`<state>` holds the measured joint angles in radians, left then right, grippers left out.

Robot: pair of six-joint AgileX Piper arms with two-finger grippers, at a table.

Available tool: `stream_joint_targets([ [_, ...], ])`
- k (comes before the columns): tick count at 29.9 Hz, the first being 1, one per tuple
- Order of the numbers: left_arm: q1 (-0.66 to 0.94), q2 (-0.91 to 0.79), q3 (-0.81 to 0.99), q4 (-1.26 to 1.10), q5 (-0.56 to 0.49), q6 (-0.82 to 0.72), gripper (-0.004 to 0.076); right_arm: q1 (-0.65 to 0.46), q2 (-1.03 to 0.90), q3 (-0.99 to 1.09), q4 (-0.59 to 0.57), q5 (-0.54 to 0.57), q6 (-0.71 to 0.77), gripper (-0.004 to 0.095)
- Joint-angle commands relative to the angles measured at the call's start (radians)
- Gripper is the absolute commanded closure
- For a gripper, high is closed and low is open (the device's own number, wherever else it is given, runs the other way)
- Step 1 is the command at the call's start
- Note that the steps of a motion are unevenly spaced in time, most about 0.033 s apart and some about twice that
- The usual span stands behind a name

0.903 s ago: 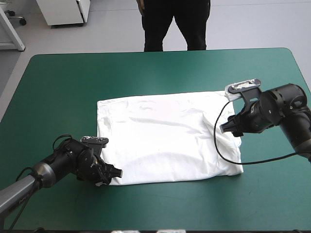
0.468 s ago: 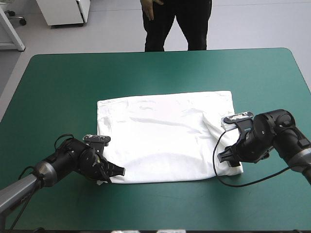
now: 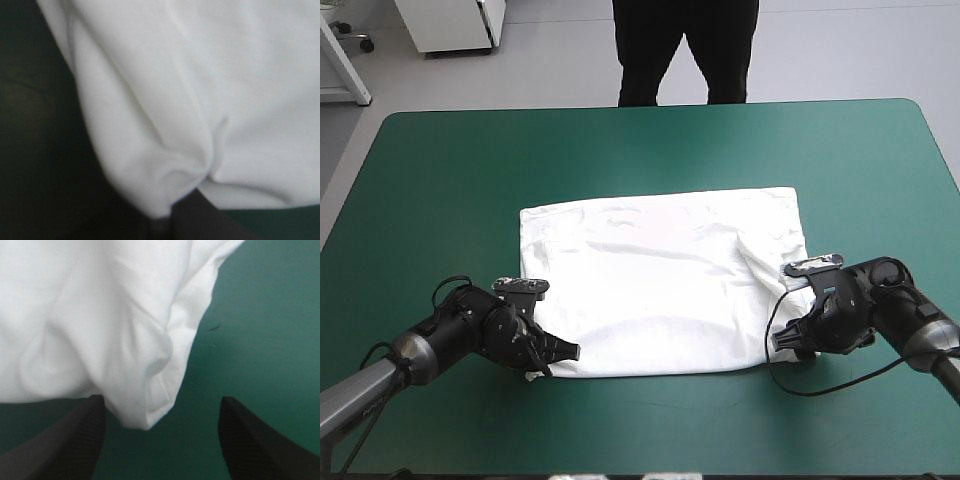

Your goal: Fold the cloth

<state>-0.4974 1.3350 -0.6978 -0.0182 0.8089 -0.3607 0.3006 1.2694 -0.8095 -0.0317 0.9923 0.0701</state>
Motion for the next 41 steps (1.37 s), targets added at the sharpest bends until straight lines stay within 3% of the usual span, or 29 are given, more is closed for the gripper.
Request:
stream_joint_targets([
  [1, -0.002, 0.0, -0.009, 0.048, -0.029, -0.009, 0.0733, -0.001, 0.01, 0.02, -0.022, -0.071, 0.017, 0.0302],
  [8, -0.002, 0.0, -0.009, 0.048, -0.013, -0.009, 0.0733, -0.001, 0.128, 0.038, -0.006, -0.158, 0.017, 0.0331],
  [10, -0.002, 0.0, -0.009, 0.048, -0.013, -0.009, 0.0733, -0.001, 0.163, 0.038, -0.005, -0.165, 0.017, 0.0409],
  [19, -0.002, -0.002, -0.011, 0.072, -0.015, -0.006, 0.0733, -0.001, 0.234, 0.038, 0.042, -0.151, -0.032, 0.0926],
  [36, -0.002, -0.269, -0.208, 0.135, 0.206, -0.013, 0.0733, -0.001, -0.013, -0.182, 0.032, 0.132, -0.028, 0.0925],
  [41, -0.002, -0.302, -0.31, 0.137, 0.214, -0.013, 0.0733, -0.001, -0.064, -0.308, 0.038, 0.149, -0.018, 0.0925],
])
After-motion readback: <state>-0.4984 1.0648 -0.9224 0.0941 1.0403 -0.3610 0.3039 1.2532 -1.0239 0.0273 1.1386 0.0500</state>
